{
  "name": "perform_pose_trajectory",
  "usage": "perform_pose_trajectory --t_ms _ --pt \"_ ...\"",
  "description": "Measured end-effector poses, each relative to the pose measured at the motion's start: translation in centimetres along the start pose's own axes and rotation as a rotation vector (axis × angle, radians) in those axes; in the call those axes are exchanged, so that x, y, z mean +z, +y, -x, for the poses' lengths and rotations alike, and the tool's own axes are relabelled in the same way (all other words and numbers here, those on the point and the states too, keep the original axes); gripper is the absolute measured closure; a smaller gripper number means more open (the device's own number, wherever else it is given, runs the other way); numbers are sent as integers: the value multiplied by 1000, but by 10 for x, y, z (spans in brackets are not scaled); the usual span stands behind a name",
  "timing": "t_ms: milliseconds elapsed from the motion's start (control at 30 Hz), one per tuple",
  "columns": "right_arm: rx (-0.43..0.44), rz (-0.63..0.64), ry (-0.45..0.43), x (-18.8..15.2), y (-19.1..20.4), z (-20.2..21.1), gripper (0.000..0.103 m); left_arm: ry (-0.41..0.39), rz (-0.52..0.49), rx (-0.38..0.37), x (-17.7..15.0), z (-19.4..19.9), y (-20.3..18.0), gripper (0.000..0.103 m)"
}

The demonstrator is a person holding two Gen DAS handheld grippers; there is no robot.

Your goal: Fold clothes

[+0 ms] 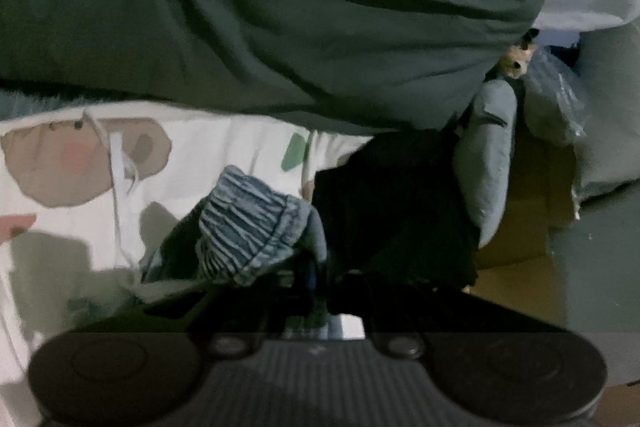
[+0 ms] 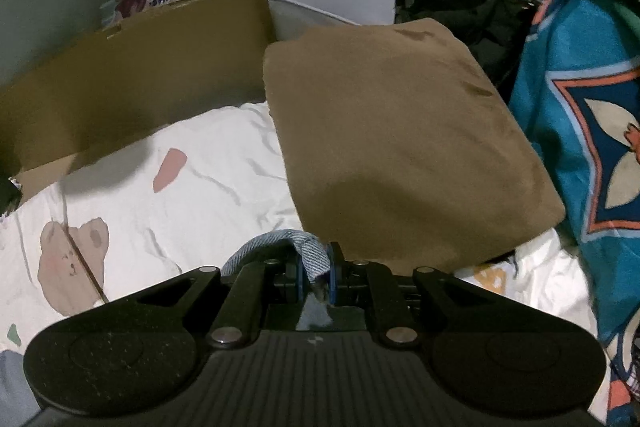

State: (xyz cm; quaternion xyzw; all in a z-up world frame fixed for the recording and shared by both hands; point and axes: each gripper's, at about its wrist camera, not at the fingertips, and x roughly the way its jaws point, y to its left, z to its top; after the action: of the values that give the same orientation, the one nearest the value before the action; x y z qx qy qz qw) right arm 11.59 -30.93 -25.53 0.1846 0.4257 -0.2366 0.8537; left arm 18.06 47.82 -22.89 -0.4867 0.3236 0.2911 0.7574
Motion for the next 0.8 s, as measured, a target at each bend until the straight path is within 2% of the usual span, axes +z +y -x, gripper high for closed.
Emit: perform_pose_trajectory --t_ms 633,800 --pt "42 142 -23 52 70 -45 93 -63 -29 70 31 -55 -27 100" --pt "39 175 -29 64 83 -52 93 -60 -73 78 34 -68 -42 100"
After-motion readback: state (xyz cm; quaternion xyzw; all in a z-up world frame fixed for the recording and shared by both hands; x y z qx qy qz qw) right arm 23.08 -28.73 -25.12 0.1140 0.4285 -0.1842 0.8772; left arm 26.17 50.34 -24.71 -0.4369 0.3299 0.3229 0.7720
